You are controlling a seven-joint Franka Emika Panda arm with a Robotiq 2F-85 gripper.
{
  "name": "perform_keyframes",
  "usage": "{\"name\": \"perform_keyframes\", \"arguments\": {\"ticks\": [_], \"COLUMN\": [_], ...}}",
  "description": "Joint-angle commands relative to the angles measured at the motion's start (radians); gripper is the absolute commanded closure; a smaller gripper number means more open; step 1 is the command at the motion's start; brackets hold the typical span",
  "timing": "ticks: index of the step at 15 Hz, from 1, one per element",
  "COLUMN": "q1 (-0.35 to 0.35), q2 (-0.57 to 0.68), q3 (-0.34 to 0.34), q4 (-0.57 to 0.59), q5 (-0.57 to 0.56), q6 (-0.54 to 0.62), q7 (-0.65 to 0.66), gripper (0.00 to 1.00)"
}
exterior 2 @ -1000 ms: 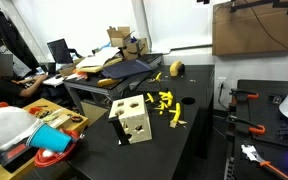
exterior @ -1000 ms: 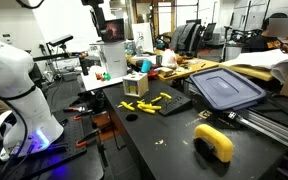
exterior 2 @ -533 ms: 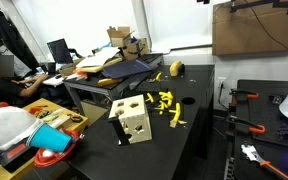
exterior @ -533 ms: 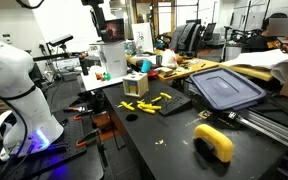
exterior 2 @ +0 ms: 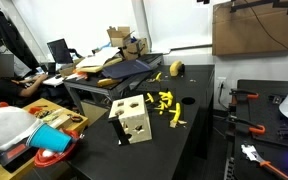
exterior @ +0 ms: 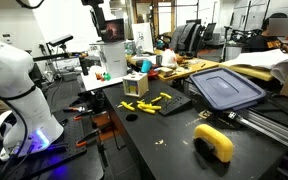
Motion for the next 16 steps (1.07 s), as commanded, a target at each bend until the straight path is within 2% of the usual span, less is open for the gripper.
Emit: {"name": "perform_keyframes", "arguments": {"ticks": [1, 9, 16], "q1": [-0.010, -0.009, 0.010], "q2": [0.003, 0.009, 0.113], "q3": [0.007, 0.018, 0.105], "q4": [0.003, -0.005, -0.047], "q5": [0.006, 0.005, 0.060], "q6": [-0.003, -0.004, 0.008], "q7": [-0.006, 0.008, 0.129], "gripper": [0.00, 0.00, 0.00]}}
